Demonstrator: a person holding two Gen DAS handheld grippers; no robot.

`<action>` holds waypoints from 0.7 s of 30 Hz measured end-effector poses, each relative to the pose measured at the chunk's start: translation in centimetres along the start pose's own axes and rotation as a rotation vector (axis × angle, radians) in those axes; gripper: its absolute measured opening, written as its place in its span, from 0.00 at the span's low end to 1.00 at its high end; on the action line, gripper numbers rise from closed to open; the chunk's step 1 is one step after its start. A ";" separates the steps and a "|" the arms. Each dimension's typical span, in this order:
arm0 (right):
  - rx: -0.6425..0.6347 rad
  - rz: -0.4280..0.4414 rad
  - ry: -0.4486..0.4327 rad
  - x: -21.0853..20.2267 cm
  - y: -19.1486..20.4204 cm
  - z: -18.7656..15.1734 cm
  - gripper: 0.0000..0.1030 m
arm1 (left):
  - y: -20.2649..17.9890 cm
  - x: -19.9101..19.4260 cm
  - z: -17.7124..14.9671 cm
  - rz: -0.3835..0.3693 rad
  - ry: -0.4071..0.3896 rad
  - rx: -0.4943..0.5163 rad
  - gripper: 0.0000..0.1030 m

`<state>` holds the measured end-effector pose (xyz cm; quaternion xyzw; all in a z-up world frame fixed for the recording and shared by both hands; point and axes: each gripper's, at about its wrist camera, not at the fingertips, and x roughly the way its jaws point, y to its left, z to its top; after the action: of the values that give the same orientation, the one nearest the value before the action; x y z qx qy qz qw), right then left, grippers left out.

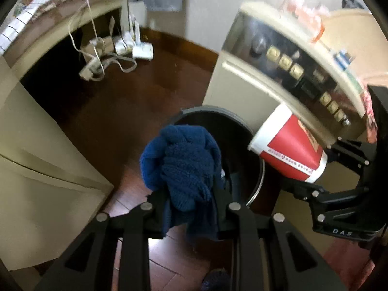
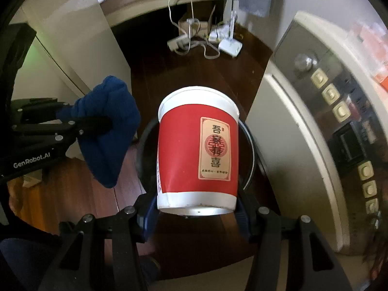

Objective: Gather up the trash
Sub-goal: 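Open both tools over the black bin to drop cloth and cup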

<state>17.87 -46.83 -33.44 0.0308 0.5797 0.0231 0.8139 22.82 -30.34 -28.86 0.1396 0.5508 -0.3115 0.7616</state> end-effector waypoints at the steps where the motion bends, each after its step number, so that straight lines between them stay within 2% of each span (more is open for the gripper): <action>1: -0.015 -0.009 0.013 0.8 0.0 0.0 0.55 | -0.2 0.7 -0.1 0.003 0.014 0.010 0.26; 5: -0.079 -0.009 0.069 3.5 0.4 0.1 0.56 | -0.2 2.8 0.3 -0.017 0.052 0.017 0.26; 7: -0.108 0.002 0.082 4.4 0.5 0.3 0.56 | -0.3 3.7 0.8 -0.057 0.075 0.012 0.28; 9: -0.131 -0.008 0.102 5.5 0.5 0.6 0.57 | -0.1 4.6 1.2 -0.078 0.096 -0.002 0.43; 10: -0.133 -0.029 0.114 6.0 0.3 0.7 0.71 | 0.2 5.1 1.3 -0.064 0.110 -0.017 0.68; 11: -0.125 -0.053 0.114 6.2 0.0 0.8 0.88 | 0.7 5.1 1.4 -0.044 0.113 -0.029 0.85; 14: -0.105 -0.089 0.100 5.9 -0.9 0.8 0.89 | 2.4 4.6 1.0 0.010 0.111 -0.068 0.88; 21: -0.016 -0.063 0.103 4.2 -1.1 -0.6 0.90 | 5.3 0.6 -2.6 0.131 0.047 -0.132 0.90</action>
<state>18.71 -47.61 -37.72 0.0048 0.6213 0.0034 0.7836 24.33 -25.06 -31.04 0.1322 0.5775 -0.2210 0.7747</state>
